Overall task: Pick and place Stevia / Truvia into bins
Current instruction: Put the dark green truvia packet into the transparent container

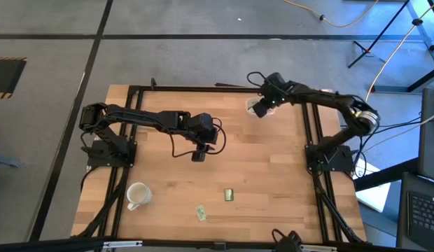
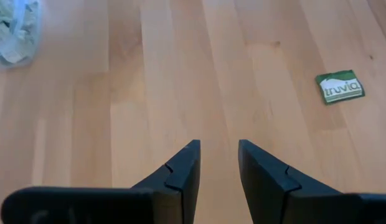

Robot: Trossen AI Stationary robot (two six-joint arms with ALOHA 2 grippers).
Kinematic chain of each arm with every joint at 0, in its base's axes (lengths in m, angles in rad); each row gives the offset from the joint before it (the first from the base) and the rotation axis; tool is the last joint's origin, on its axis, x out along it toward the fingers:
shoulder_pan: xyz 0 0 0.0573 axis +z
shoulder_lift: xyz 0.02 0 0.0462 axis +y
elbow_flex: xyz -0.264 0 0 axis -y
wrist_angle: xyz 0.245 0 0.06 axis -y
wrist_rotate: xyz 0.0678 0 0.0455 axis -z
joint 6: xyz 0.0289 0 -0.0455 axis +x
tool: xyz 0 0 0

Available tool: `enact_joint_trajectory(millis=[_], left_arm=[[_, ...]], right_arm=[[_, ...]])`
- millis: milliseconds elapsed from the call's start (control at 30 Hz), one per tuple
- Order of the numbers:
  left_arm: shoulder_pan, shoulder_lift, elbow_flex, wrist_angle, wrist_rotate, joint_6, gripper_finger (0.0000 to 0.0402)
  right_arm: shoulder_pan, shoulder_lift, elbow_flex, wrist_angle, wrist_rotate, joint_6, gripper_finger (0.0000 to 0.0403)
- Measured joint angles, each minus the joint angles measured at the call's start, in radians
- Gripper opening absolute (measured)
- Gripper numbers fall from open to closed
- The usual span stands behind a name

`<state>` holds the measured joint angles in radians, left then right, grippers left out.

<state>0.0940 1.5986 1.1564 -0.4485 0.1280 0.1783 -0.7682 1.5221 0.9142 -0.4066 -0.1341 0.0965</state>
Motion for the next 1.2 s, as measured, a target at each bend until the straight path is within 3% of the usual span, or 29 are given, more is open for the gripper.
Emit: enact_joint_trajectory(millis=[200,600,800,1000,1200], left_arm=[[-0.001,0.000,0.000,-0.017,0.020,0.000,0.0102],[0.000,0.000,0.000,-0.028,0.020,-0.025,0.0102],[-0.021,0.000,0.000,-0.027,0.020,0.044,0.0099],[-0.064,0.000,0.000,-0.029,0.023,0.030,0.0092],[-0.095,0.000,0.000,-0.113,0.022,-0.033,0.0085]], right_arm=[[-0.022,0.086,0.000,0.059,0.001,0.003,0.0015],[-0.024,0.073,0.000,0.027,0.015,0.003,0.0078],[-0.018,0.004,0.038,-0.016,0.134,-0.012,0.0122],[0.104,-0.162,0.048,-0.019,0.122,-0.075,0.0127],[0.335,-0.279,0.033,-0.008,0.025,-0.081,0.0127]])
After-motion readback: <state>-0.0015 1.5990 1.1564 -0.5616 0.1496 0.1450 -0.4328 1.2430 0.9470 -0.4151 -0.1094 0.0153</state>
